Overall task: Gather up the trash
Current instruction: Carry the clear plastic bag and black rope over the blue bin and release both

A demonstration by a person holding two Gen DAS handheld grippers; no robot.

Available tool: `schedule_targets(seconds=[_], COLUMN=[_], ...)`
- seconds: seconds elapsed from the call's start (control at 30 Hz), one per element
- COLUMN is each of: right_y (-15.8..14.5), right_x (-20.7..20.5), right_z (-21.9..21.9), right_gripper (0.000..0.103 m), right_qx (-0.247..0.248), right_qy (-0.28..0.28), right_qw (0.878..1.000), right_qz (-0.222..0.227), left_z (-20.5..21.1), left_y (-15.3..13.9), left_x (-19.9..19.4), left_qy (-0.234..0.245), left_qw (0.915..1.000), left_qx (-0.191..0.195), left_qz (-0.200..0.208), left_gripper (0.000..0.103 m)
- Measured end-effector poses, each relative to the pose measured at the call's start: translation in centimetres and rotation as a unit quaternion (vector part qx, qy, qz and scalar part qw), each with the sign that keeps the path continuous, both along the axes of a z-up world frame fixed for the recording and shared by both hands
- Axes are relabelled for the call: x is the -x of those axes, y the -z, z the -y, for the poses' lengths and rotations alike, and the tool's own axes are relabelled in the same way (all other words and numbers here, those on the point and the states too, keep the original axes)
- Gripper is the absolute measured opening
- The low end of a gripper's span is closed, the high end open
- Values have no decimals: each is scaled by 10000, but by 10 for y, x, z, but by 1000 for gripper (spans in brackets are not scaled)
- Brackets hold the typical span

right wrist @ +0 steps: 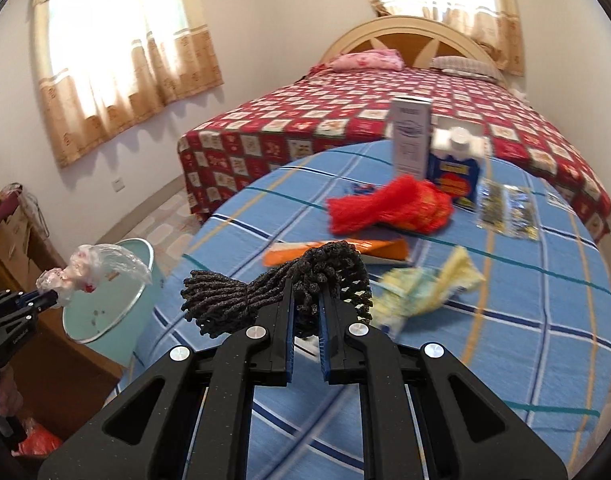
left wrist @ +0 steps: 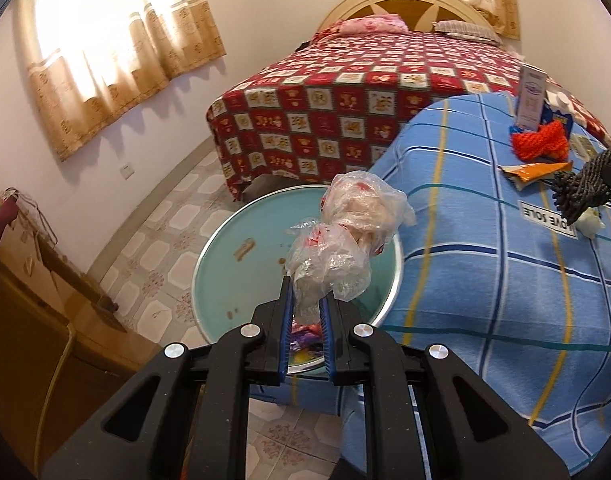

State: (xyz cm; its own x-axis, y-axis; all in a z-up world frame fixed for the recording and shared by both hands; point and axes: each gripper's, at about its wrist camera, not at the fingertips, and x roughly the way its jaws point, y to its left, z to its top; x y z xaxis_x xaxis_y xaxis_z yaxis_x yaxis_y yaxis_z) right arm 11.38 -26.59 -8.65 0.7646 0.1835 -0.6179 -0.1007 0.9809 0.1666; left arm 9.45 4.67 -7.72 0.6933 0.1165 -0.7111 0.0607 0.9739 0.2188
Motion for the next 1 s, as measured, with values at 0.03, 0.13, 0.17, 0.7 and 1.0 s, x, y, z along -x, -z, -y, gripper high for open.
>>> schedule_targets(seconds=[0.03,0.13,0.17,0.7,1.0], right_y=[0,0,0,-7,0], right_x=[-4,-13,-15,-57,-71], right_z=[-6,-23,-26,-89,-118], right_gripper=[11,11,11,11,11], right_qx=[18,48,49,79,118], right_qy=[-51,-169,-192,-688,-914], right_qw=[10000,9998,9998,9976,9957], right_qz=[0,5,9,39,-51], left_z=[-4,-14,-17,-65,-83], left_y=[0,0,0,2,5], left_x=[0,-2,-3,-8,-11], left_qy=[-50,-179,-220,-745,-959], left_qw=[10000,9998,9998,9972,9953], left_qx=[-6,-13,-30,-18,-1], left_qz=[4,-6,-1,-63,-124], left_gripper=[13,13,13,13,13])
